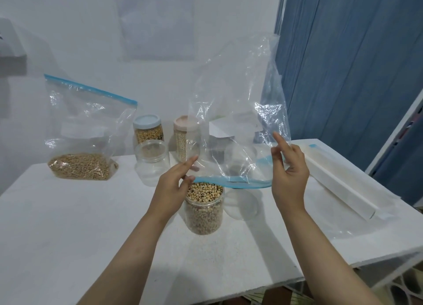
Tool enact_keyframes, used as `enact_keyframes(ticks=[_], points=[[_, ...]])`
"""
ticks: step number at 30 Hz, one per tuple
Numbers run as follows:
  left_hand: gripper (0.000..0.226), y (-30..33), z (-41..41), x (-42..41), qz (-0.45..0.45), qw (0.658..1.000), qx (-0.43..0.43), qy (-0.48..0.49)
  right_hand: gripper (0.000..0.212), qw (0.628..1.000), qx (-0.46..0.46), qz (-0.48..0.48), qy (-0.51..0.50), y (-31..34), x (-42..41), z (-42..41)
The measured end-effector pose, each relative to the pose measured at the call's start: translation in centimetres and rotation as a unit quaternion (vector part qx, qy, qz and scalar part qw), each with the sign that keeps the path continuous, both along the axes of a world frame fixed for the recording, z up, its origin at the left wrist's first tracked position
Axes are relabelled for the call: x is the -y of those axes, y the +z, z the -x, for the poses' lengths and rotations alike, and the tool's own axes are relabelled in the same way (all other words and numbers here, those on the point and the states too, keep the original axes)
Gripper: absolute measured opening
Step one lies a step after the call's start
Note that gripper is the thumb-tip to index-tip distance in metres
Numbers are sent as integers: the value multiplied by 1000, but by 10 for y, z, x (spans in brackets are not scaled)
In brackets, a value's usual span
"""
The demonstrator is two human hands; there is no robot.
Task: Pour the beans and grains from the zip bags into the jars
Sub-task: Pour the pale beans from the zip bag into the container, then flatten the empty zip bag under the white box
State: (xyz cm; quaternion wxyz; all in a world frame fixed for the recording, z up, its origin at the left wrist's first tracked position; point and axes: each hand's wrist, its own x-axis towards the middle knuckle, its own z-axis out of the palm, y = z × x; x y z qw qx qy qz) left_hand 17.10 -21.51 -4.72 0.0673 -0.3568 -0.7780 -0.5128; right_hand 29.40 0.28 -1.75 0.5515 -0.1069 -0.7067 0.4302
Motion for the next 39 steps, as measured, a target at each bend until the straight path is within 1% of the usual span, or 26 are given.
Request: enact_keyframes(ticks=[3,6,10,13,17,19,22,27,28,29,32,34,35,37,38,39], points=[[51,2,-3,0,-25,999,19,-7,35,1000,3,3,-13,3,4,-1],[48,10,-4,-5,-65,997,35,-10,36,999,11,13,-40,12,4,0],[51,25,1,-20,-104,993,55,-30,35,995,23,56,-84,23,0,-3],[50,39,2,-33,-137,987,55,-56,36,994,20,46,-93,33,1,-12],[53,46,-3,-49,-207,967,102,-108,36,992,13,47,-119,41,-4,-23],[49,48,-6,-57,-237,956,122,-120,35,988,-1,76,-135,42,-6,-32],[33,53,-15,-75,-253,948,142,-128,30,980,-17,134,-149,42,-12,-48],[16,61,-35,-105,-241,943,157,-169,26,954,-27,253,-159,49,-30,-76],[15,61,-37,-112,-229,944,150,-183,25,950,-27,270,-156,51,-36,-82],[19,62,-38,-119,-216,946,141,-196,24,946,-26,284,-151,52,-42,-87],[42,63,-41,-145,-197,952,107,-208,21,942,-28,313,-114,51,-63,-100],[50,62,-43,-165,-191,956,89,-206,19,939,-39,336,-65,51,-82,-106],[52,60,-44,-176,-189,958,86,-199,21,935,-51,350,-24,51,-93,-109],[43,58,-42,-197,-200,963,79,-161,28,925,-75,361,86,48,-119,-114],[32,58,-40,-209,-216,966,66,-125,34,922,-76,349,150,46,-135,-116],[20,58,-36,-220,-232,968,51,-82,41,922,-58,321,209,45,-150,-118]])
